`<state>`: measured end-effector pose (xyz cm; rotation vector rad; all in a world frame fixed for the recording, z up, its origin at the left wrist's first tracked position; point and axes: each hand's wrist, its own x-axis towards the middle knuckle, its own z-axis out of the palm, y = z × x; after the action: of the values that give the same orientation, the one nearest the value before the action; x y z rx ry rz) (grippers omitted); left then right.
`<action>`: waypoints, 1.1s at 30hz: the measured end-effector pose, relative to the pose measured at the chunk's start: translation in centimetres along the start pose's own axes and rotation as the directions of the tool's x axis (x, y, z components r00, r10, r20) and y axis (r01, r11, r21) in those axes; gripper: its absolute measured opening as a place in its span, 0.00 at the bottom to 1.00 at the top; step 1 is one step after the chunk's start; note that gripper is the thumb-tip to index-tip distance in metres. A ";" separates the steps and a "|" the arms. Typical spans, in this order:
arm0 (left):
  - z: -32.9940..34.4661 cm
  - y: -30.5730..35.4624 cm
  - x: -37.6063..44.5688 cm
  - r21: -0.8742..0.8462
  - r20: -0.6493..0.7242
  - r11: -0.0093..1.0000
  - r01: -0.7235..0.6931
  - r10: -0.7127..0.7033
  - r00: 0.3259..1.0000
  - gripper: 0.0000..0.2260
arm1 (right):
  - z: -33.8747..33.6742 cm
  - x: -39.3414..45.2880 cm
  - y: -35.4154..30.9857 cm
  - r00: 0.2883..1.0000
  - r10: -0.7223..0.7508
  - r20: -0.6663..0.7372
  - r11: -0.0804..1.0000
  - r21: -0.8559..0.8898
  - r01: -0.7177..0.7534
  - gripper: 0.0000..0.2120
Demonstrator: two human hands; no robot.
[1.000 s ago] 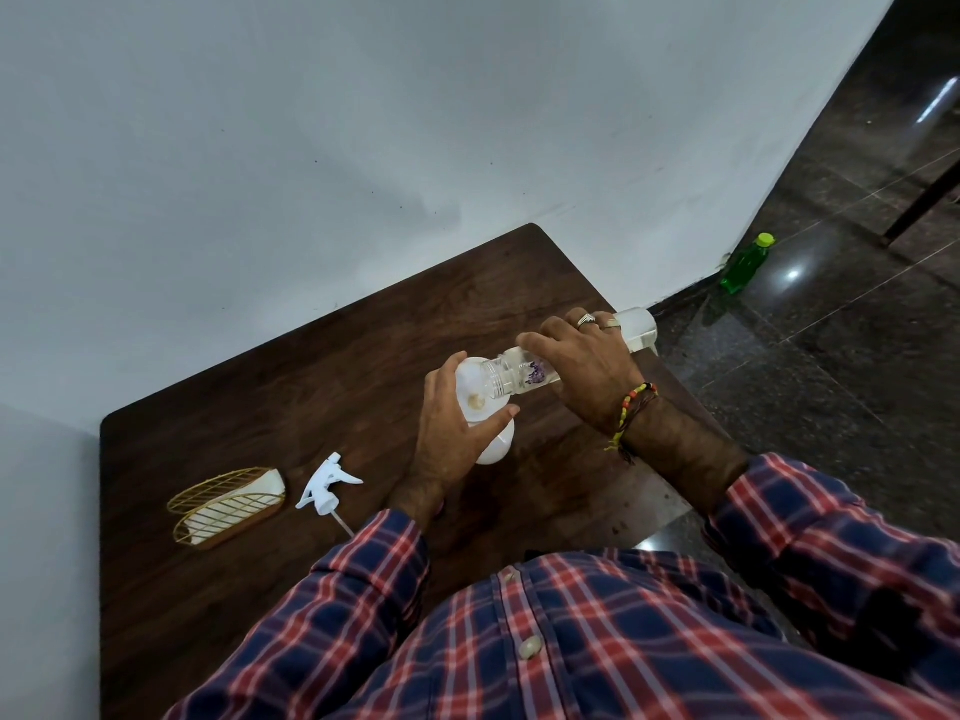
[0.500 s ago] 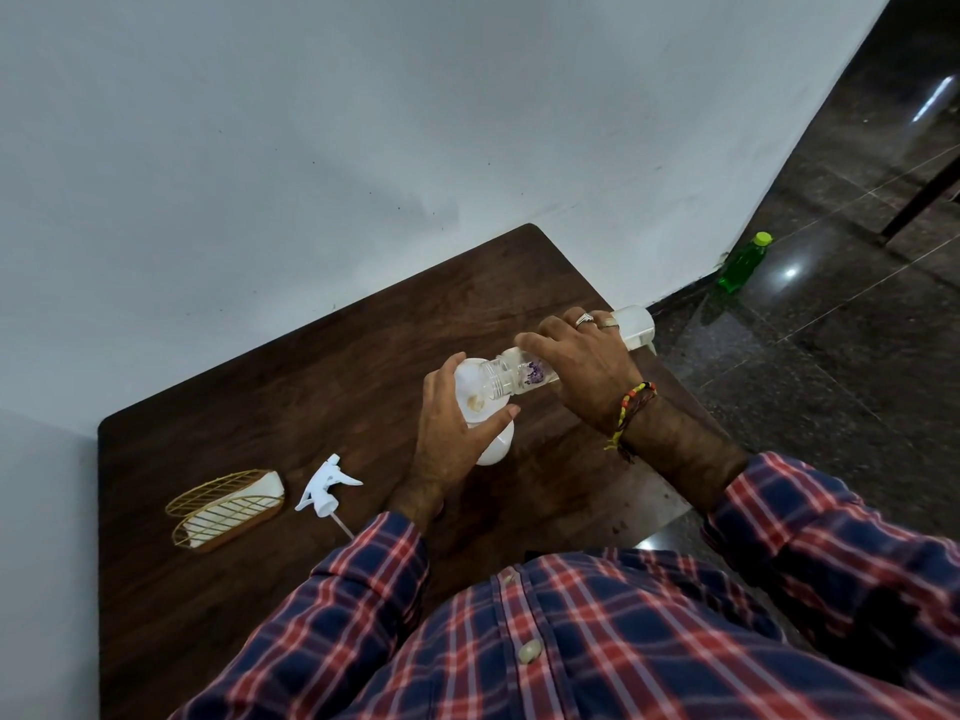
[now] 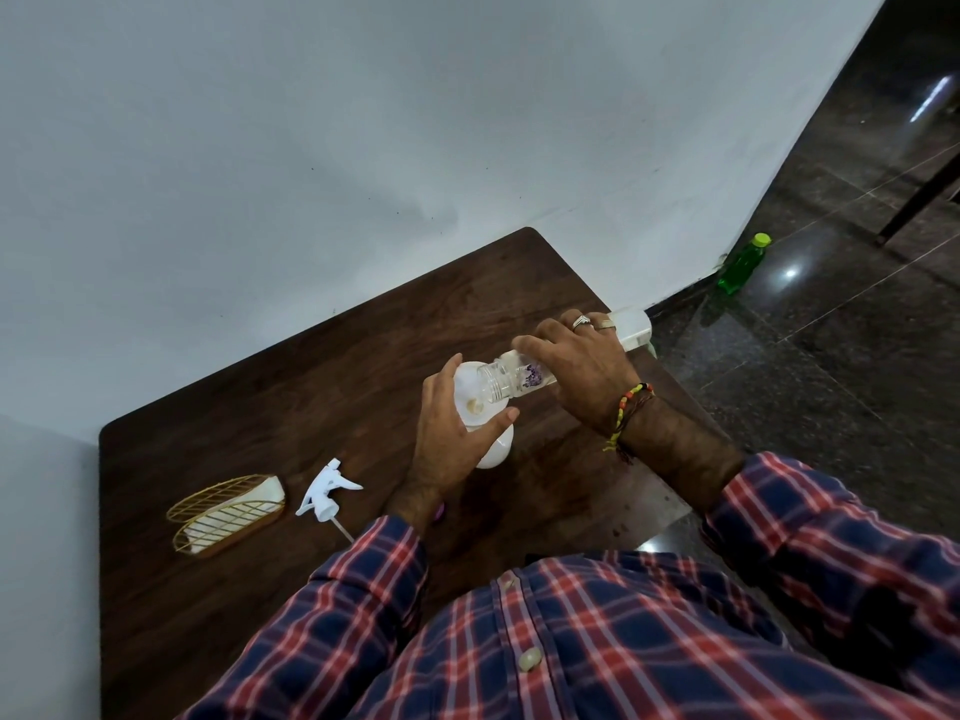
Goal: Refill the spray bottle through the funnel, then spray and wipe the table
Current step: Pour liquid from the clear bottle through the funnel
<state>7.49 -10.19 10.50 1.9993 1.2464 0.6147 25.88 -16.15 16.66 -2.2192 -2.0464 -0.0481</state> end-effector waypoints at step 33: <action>-0.1 0.3 0.0 0.006 0.018 1.000 -0.031 0.031 0.999 0.39 | -0.5 0.0 -0.1 0.999 -0.005 0.041 1.000 -0.022 0.006 0.26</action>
<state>7.56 -10.24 10.76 2.0283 1.2107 0.6071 25.80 -16.15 17.12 -2.2460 -2.0830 -0.0268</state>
